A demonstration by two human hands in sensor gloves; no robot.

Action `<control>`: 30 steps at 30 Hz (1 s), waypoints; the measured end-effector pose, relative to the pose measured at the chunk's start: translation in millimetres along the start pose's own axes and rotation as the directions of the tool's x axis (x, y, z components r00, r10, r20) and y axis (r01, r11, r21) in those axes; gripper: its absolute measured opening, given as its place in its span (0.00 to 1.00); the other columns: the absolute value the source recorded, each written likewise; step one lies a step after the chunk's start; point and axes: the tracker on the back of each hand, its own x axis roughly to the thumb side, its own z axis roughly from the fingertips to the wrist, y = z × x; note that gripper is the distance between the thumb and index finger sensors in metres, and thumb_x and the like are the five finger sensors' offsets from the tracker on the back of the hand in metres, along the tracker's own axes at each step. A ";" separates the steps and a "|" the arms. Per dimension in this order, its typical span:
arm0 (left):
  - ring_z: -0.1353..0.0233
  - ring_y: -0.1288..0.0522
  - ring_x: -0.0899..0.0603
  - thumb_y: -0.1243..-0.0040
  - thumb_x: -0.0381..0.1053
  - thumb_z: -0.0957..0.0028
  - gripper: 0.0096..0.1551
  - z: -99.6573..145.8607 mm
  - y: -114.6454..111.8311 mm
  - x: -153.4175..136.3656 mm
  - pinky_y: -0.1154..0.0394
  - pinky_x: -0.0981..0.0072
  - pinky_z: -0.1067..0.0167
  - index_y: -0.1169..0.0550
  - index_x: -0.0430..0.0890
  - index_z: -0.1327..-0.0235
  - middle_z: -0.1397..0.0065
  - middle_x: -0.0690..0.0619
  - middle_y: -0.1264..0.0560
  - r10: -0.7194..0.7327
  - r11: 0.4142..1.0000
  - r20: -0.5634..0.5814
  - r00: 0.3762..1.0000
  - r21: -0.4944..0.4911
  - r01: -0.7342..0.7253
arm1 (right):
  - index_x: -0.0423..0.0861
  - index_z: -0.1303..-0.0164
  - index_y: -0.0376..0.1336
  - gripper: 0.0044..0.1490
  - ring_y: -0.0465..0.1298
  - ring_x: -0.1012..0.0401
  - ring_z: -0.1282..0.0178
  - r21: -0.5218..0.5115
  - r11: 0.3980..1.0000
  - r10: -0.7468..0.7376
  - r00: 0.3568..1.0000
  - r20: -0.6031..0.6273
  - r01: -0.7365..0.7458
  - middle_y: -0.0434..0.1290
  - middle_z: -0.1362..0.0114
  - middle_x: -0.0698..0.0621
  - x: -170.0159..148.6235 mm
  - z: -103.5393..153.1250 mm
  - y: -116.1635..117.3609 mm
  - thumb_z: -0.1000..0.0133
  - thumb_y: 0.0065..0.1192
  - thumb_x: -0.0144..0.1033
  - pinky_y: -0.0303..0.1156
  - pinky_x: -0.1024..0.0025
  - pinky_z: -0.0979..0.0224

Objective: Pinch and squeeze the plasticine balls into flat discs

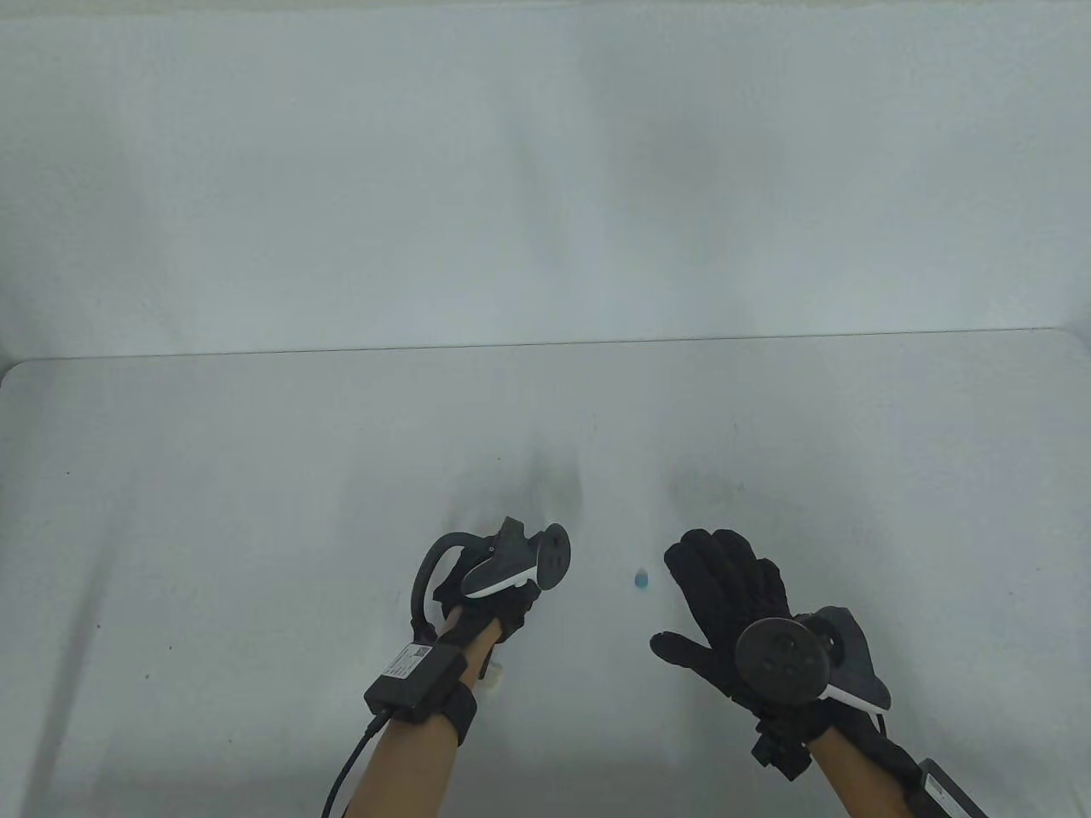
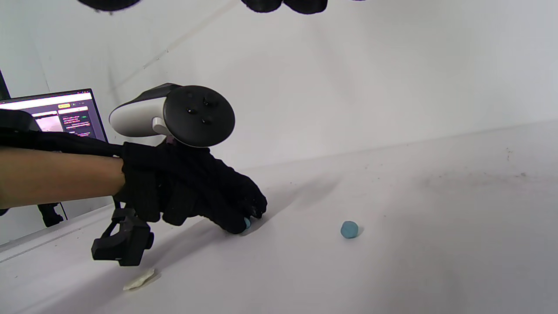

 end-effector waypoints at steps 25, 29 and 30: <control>0.43 0.16 0.44 0.38 0.48 0.45 0.36 69.3 40.0 -56.0 0.20 0.54 0.40 0.31 0.36 0.26 0.35 0.44 0.23 0.744 0.659 0.118 0.657 0.031 -0.752 | 0.43 0.12 0.43 0.55 0.47 0.35 0.12 -0.027 1.000 -0.002 1.000 0.006 0.002 0.45 0.09 0.39 0.1 2.2 -3.7 0.40 0.40 0.70 0.51 0.26 0.23; 0.45 0.16 0.43 0.42 0.50 0.43 0.31 94.2 31.1 -64.4 0.20 0.53 0.41 0.26 0.36 0.30 0.37 0.42 0.22 0.911 0.390 0.160 0.381 -0.033 -0.920 | 0.43 0.12 0.43 0.55 0.47 0.35 0.12 -0.033 0.999 -0.006 1.000 0.003 0.006 0.45 0.09 0.39 -0.4 2.6 -4.3 0.40 0.40 0.70 0.51 0.26 0.23; 0.45 0.16 0.43 0.42 0.50 0.43 0.31 101.2 28.3 -65.2 0.20 0.53 0.42 0.25 0.36 0.31 0.38 0.42 0.21 0.935 0.328 0.159 0.317 -0.047 -0.943 | 0.43 0.12 0.43 0.55 0.47 0.35 0.12 -0.031 1.000 -0.006 1.000 0.002 0.006 0.45 0.09 0.39 -0.5 2.4 -3.9 0.40 0.40 0.70 0.51 0.26 0.23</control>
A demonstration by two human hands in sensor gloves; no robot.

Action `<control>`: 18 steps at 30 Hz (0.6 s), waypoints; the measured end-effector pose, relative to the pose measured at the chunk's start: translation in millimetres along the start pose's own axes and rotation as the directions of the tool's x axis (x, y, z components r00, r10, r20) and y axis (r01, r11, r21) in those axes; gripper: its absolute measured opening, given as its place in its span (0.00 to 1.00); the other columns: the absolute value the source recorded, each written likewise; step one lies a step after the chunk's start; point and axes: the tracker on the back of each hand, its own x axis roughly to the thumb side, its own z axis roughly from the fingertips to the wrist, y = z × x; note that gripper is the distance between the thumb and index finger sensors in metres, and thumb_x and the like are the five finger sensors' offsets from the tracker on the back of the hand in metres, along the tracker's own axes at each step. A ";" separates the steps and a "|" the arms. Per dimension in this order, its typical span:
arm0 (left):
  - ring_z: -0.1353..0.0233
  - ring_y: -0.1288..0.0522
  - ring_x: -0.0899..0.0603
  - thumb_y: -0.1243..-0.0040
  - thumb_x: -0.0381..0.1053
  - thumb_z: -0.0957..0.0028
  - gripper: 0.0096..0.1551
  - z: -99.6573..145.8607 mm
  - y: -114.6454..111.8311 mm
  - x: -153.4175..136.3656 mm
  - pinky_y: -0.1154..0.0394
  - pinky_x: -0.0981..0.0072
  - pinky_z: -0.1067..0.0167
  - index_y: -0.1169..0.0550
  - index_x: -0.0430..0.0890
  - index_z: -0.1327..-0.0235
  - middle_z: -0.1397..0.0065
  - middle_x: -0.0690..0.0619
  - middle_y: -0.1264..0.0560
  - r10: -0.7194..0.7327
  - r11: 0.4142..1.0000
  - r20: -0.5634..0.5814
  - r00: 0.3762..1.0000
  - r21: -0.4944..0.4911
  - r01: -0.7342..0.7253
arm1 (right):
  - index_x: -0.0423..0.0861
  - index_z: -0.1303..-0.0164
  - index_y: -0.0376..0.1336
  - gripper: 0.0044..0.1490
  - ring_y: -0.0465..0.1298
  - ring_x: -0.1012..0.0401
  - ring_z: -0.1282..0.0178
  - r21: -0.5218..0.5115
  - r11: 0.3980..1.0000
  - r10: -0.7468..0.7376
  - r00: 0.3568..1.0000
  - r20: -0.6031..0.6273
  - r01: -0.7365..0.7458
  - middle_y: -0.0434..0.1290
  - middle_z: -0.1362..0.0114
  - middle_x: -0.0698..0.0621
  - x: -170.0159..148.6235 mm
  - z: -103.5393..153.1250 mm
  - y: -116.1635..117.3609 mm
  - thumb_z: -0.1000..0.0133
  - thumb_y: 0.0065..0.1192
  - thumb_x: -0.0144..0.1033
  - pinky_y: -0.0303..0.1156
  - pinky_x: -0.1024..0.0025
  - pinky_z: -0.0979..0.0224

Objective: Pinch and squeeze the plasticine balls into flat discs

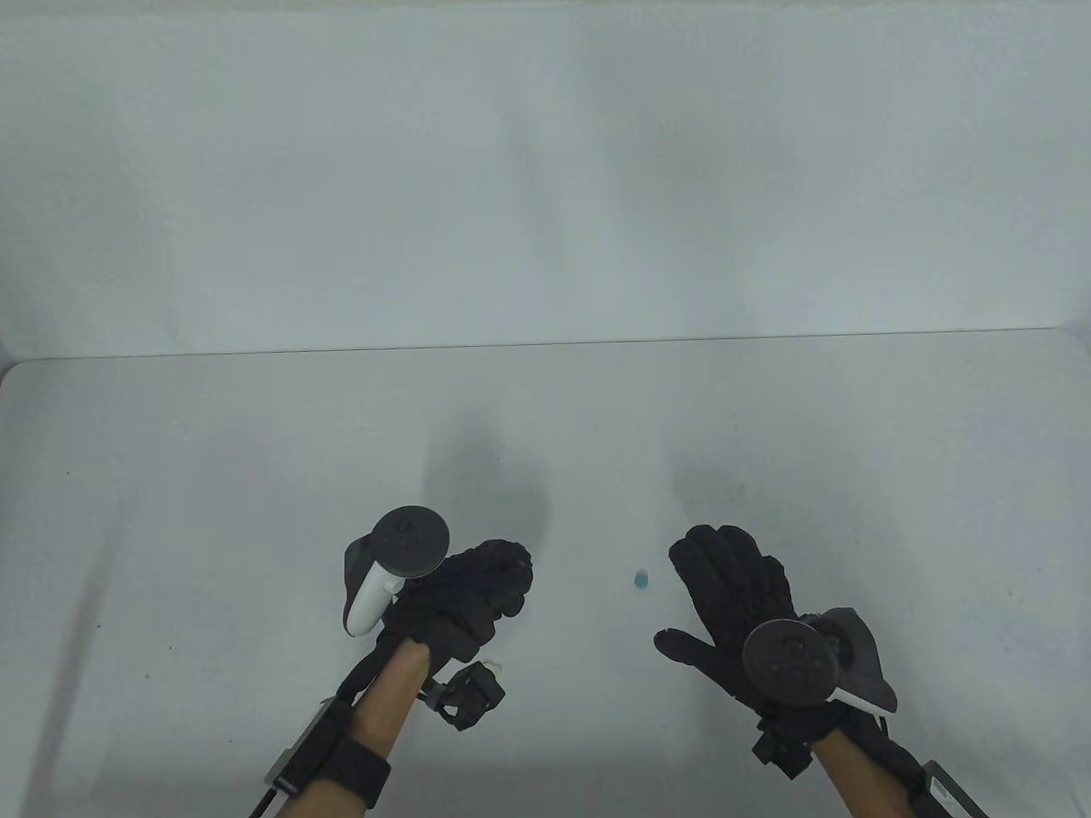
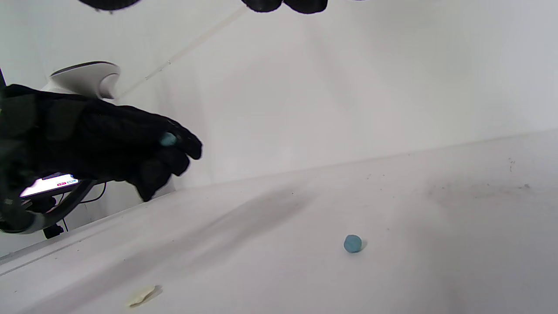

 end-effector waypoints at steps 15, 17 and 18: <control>0.43 0.12 0.44 0.45 0.44 0.43 0.25 33.5 -30.0 -38.7 0.16 0.62 0.43 0.23 0.36 0.35 0.39 0.42 0.18 0.459 0.887 -0.037 0.887 -0.035 -0.461 | 0.43 0.12 0.43 0.56 0.47 0.35 0.12 0.025 1.000 -0.006 1.000 -0.019 0.007 0.45 0.09 0.39 -2.6 -0.9 3.2 0.40 0.40 0.70 0.51 0.26 0.23; 0.45 0.11 0.45 0.45 0.44 0.43 0.25 33.2 -29.3 -39.9 0.15 0.62 0.44 0.23 0.35 0.36 0.41 0.43 0.17 0.450 0.893 -0.028 0.893 0.001 -0.450 | 0.43 0.12 0.43 0.56 0.47 0.35 0.12 0.029 1.000 -0.009 1.000 -0.018 0.010 0.45 0.09 0.39 -2.5 -1.3 3.4 0.40 0.40 0.70 0.51 0.26 0.23; 0.45 0.11 0.45 0.45 0.43 0.44 0.25 33.3 -29.1 -40.4 0.15 0.62 0.45 0.23 0.35 0.36 0.41 0.43 0.17 0.444 0.896 -0.031 0.895 0.011 -0.444 | 0.43 0.12 0.43 0.55 0.47 0.35 0.12 0.030 0.999 -0.010 1.000 -0.018 0.010 0.45 0.09 0.39 -2.5 -1.4 3.5 0.40 0.40 0.70 0.51 0.26 0.23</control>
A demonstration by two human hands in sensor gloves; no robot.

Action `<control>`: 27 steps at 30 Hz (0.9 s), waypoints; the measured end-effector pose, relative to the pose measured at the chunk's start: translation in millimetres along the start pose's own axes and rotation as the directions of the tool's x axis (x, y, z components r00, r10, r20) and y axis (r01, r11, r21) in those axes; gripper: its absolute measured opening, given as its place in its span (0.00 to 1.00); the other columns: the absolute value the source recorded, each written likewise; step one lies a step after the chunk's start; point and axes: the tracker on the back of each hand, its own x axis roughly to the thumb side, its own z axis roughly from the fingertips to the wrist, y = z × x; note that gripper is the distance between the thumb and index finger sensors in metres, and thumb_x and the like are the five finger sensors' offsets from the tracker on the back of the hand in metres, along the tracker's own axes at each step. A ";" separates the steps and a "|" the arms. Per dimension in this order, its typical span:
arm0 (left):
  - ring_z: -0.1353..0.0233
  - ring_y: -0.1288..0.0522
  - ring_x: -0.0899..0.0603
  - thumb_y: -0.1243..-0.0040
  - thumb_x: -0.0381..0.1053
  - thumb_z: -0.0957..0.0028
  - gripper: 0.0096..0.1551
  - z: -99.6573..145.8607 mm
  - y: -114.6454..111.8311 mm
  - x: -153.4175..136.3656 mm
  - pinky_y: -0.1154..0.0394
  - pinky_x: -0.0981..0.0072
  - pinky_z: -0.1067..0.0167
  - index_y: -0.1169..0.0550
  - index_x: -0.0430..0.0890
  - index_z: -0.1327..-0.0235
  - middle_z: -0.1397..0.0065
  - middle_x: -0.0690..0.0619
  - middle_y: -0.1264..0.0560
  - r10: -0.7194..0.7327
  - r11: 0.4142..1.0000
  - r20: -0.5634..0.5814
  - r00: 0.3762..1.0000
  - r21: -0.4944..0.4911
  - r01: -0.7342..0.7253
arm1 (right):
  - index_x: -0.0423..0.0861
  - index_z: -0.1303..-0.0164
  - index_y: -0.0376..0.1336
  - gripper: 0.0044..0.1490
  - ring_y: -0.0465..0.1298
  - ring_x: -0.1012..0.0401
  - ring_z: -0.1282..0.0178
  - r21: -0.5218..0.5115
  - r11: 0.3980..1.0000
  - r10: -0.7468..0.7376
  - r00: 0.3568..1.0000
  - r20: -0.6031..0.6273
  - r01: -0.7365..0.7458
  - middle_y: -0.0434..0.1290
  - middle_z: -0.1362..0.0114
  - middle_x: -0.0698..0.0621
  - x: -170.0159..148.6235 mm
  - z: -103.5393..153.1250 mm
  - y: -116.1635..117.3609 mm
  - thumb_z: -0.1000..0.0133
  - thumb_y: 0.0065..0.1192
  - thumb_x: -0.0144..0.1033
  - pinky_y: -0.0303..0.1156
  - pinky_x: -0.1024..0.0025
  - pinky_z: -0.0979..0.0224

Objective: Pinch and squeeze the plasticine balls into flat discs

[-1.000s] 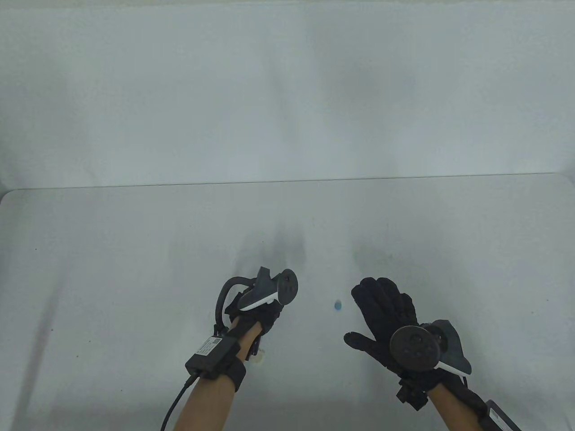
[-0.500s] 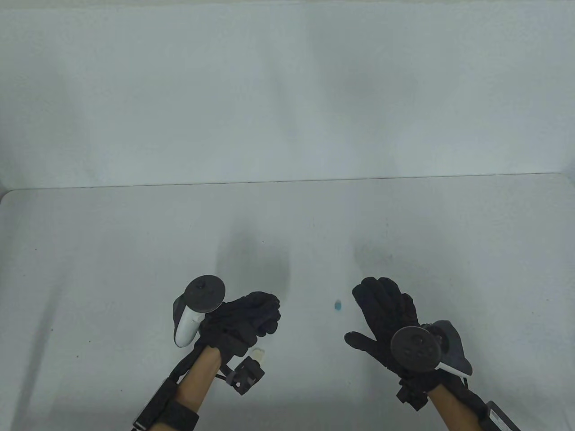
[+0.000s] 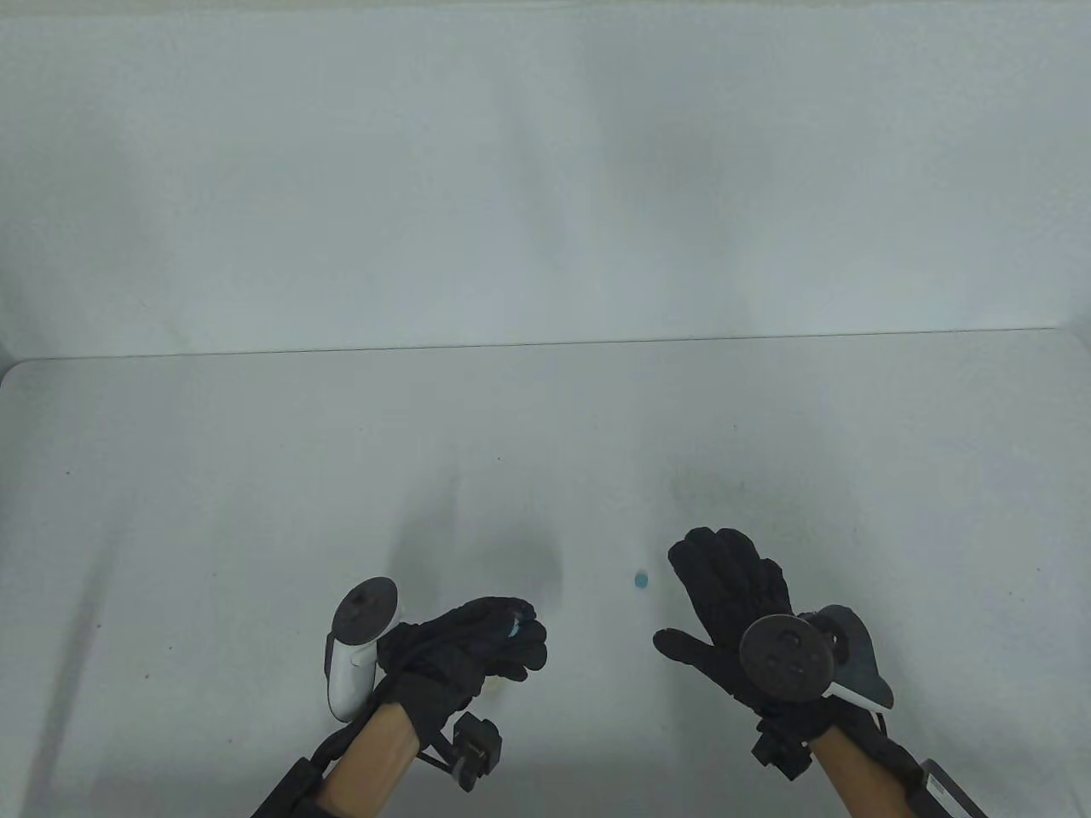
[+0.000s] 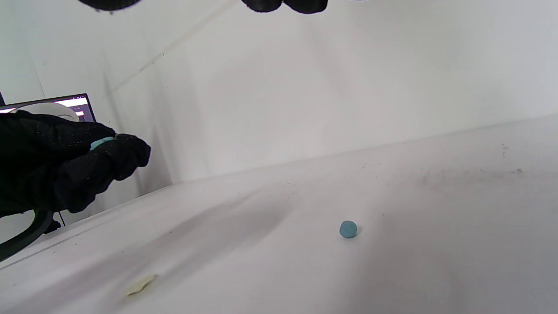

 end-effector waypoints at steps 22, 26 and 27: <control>0.50 0.10 0.50 0.37 0.48 0.47 0.29 1.1 2.7 -2.3 0.13 0.68 0.48 0.23 0.35 0.36 0.46 0.49 0.15 0.054 0.997 0.012 0.998 0.046 -0.055 | 0.43 0.12 0.43 0.56 0.47 0.35 0.12 0.002 1.000 0.013 1.000 0.002 -0.013 0.45 0.09 0.39 0.2 -0.7 0.5 0.40 0.40 0.69 0.51 0.26 0.23; 0.48 0.11 0.49 0.40 0.47 0.45 0.29 0.9 2.1 -5.8 0.14 0.66 0.46 0.25 0.34 0.34 0.44 0.48 0.17 0.067 0.997 -0.019 0.998 0.035 -0.067 | 0.43 0.12 0.42 0.56 0.47 0.35 0.12 -0.001 1.000 0.015 1.000 0.003 -0.015 0.45 0.09 0.39 0.8 -0.2 0.4 0.40 0.40 0.69 0.51 0.26 0.23; 0.45 0.12 0.46 0.41 0.47 0.43 0.30 -0.3 1.5 -8.9 0.16 0.63 0.43 0.26 0.34 0.32 0.41 0.46 0.18 0.108 0.994 -0.030 0.994 0.014 -0.108 | 0.43 0.12 0.42 0.55 0.47 0.35 0.12 -0.003 1.000 0.013 1.000 0.003 -0.013 0.45 0.09 0.39 0.6 -0.4 0.4 0.40 0.40 0.69 0.51 0.26 0.23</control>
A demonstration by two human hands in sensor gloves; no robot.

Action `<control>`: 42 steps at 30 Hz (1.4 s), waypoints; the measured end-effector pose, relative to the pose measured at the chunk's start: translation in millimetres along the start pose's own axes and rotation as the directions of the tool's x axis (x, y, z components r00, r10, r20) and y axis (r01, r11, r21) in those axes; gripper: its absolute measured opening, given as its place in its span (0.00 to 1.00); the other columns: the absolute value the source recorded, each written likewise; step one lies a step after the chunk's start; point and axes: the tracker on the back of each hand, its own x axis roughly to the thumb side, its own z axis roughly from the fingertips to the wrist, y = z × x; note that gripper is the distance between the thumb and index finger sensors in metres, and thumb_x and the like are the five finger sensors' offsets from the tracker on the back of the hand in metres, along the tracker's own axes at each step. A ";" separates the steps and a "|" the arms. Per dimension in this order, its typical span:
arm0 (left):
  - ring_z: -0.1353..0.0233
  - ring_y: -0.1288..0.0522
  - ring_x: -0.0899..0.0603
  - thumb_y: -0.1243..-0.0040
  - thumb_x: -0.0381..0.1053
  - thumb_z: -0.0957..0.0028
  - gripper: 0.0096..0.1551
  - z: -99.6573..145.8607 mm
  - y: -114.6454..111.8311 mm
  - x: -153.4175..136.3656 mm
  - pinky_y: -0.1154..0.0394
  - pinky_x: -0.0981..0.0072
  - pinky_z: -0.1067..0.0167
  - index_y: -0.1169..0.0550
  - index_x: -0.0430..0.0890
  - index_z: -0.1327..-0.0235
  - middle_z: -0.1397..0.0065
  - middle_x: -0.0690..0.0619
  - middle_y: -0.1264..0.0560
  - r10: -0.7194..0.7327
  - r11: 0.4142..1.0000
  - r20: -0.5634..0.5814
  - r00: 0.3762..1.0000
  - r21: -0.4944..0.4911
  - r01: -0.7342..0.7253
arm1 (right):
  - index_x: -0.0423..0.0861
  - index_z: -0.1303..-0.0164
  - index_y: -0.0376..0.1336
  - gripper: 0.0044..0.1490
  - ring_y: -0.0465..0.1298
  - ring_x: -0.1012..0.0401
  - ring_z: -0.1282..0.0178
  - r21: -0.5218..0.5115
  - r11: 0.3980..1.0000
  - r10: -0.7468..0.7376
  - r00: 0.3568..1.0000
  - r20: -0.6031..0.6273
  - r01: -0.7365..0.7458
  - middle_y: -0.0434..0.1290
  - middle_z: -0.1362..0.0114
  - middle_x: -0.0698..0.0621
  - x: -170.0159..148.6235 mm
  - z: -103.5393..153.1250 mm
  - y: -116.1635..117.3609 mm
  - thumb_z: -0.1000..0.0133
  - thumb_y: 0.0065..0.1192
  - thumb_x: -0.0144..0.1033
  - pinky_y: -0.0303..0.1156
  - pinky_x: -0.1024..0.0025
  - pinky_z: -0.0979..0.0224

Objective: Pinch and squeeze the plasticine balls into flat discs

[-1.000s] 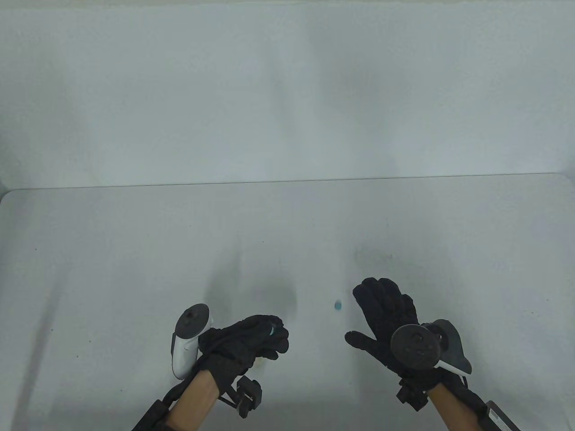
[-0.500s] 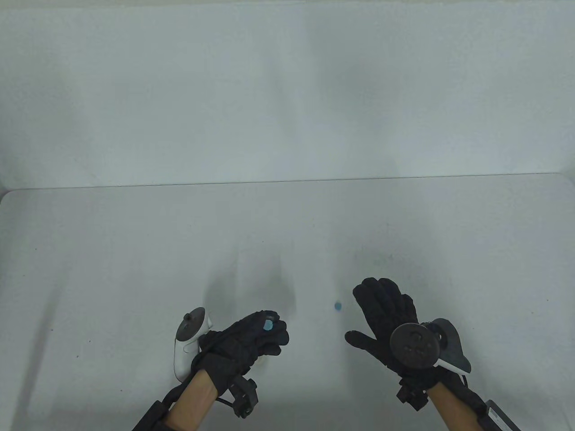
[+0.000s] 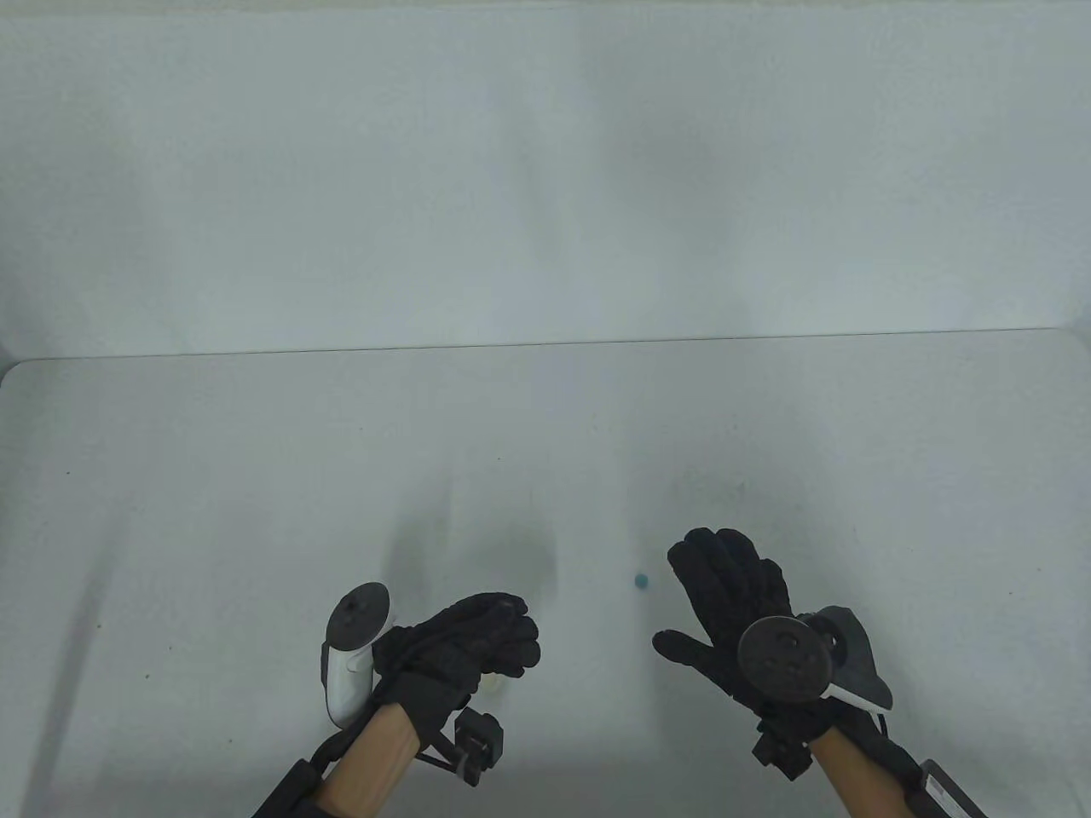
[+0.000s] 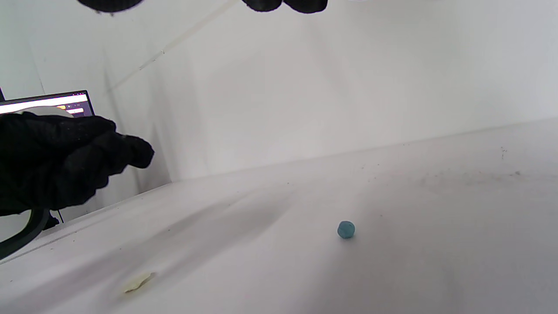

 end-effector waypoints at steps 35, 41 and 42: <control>0.44 0.15 0.41 0.46 0.63 0.44 0.39 0.6 4.2 -9.3 0.17 0.58 0.43 0.27 0.35 0.33 0.37 0.40 0.22 0.112 0.994 -0.026 0.993 0.015 -0.112 | 0.43 0.12 0.42 0.56 0.47 0.35 0.12 -0.012 1.000 0.002 1.000 -0.002 -0.002 0.45 0.09 0.39 -0.2 0.6 -1.9 0.40 0.40 0.70 0.51 0.26 0.23; 0.54 0.10 0.48 0.40 0.54 0.45 0.23 3.0 6.5 -5.1 0.12 0.65 0.53 0.19 0.41 0.46 0.48 0.47 0.15 0.052 0.995 -0.017 0.998 0.084 -0.050 | 0.43 0.12 0.43 0.55 0.47 0.35 0.12 -0.010 1.000 0.003 1.000 -0.001 -0.003 0.45 0.09 0.39 -0.2 0.6 -1.4 0.41 0.40 0.70 0.51 0.26 0.23; 0.55 0.09 0.49 0.39 0.54 0.45 0.22 3.8 6.5 -4.2 0.11 0.65 0.54 0.19 0.41 0.47 0.49 0.47 0.15 0.034 0.996 -0.017 0.999 0.088 -0.033 | 0.43 0.12 0.43 0.56 0.47 0.35 0.12 -0.007 1.000 0.003 1.000 -0.001 -0.003 0.45 0.09 0.39 -0.1 0.6 -1.1 0.41 0.40 0.70 0.51 0.26 0.23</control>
